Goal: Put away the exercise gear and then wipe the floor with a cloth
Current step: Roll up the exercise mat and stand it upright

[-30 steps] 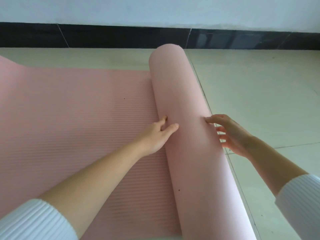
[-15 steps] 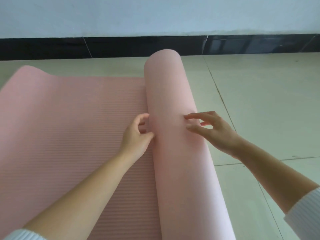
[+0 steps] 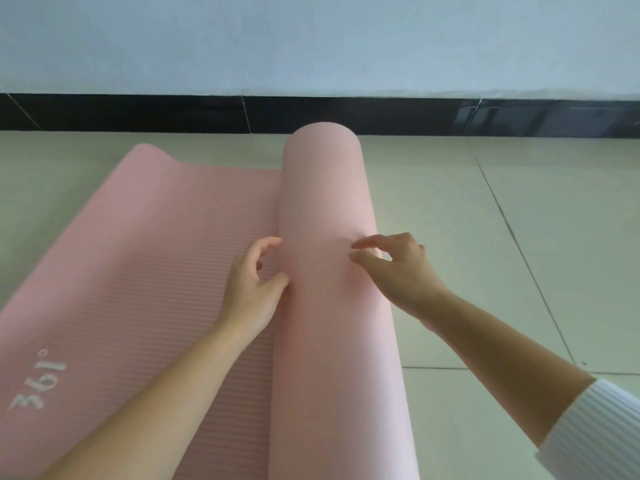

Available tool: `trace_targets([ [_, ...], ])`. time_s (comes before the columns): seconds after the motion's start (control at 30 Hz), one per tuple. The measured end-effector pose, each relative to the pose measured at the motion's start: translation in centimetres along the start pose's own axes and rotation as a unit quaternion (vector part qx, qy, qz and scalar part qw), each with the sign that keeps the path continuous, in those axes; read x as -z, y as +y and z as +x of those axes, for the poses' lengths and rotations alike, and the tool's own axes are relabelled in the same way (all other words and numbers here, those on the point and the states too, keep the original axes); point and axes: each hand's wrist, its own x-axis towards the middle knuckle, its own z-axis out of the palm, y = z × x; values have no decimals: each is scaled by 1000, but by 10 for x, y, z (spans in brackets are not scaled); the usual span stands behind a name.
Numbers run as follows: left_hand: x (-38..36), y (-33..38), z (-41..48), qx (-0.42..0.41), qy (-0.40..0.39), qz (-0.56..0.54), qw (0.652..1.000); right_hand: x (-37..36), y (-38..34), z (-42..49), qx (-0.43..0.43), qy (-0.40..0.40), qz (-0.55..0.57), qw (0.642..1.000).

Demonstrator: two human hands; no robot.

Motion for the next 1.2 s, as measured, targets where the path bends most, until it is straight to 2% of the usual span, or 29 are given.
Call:
trace_targets([
  [0.07,13,-2,5,-32,21,14,999,-13,-12,0,25,-41,36,998],
  [0.17,29,1,10,0,-7,3,1000,-26,-35,0,35,-62,119,990],
  [0.27,47,-1,15,42,-53,41,997,-29,-49,6,-6,-73,252,965],
  [0.33,59,-5,18,77,-61,20,995,-30,-54,10,-47,-59,301,951],
  [0.4,74,-9,22,72,-41,22,996,-39,-56,13,-84,-39,202,975],
  [0.47,89,-15,27,24,-35,44,998,-52,-55,15,-71,-40,92,992],
  [0.5,95,-19,30,0,-37,70,997,-57,-58,16,-52,-45,82,994],
  [0.6,116,-34,39,-6,-19,106,994,-71,-73,17,-26,-102,145,984],
  [0.7,136,-30,45,81,2,98,992,-84,-90,20,-53,-146,229,961],
  [0.77,150,-31,51,129,-26,106,986,-89,-98,27,-72,-136,274,949],
  [0.87,162,-30,52,146,-70,139,977,-98,-105,34,-111,-140,338,924],
  [0.97,164,-37,58,99,-1,88,991,-114,-107,38,-122,-153,293,936],
  [1.07,172,-49,67,-34,63,130,989,-133,-109,46,-94,-124,241,958],
  [1.2,192,-80,69,-41,102,159,981,-164,-117,59,-131,-95,280,946],
])
